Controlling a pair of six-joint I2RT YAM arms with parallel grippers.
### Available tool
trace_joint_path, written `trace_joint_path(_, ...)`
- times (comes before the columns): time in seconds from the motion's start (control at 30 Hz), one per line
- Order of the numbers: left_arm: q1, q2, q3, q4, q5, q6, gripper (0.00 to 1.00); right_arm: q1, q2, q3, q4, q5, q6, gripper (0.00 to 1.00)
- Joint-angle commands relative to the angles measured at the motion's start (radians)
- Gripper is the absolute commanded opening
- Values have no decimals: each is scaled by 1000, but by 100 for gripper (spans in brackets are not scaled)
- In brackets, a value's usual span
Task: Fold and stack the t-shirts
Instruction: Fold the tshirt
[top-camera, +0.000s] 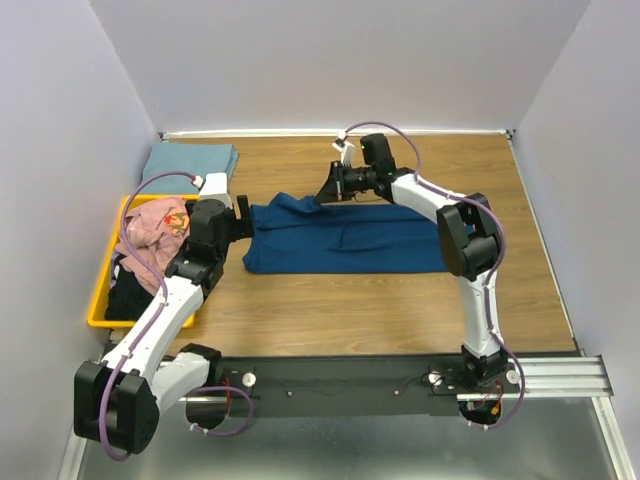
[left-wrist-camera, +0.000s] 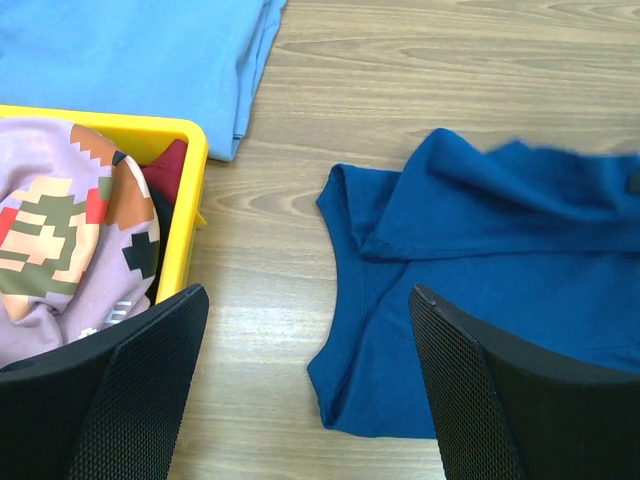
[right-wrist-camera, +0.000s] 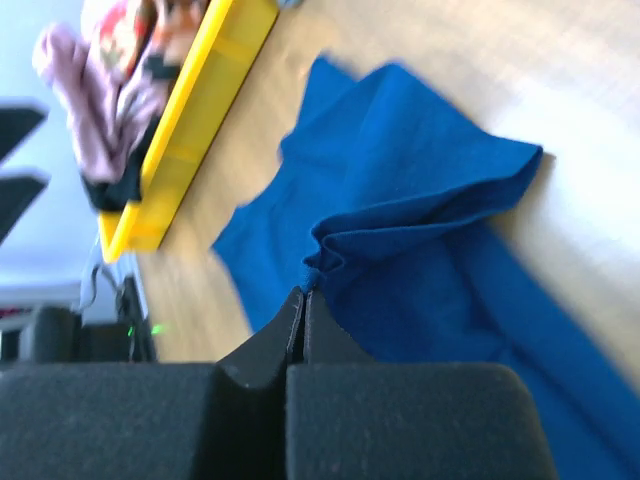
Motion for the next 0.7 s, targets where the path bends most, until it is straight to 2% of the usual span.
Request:
trace_joint_path(0.0,4,7,23,17,18,11,88,34,-60,-127,-23,-57,-47,1)
trace_joint_path(0.3,4,13,23,16,37,13,88,87,-167,-358,-26,-132,-130,1)
trace_joint_path(0.67,4,24,24,14,43,14,88,113,-225,-423,-32,-158,-143,1)
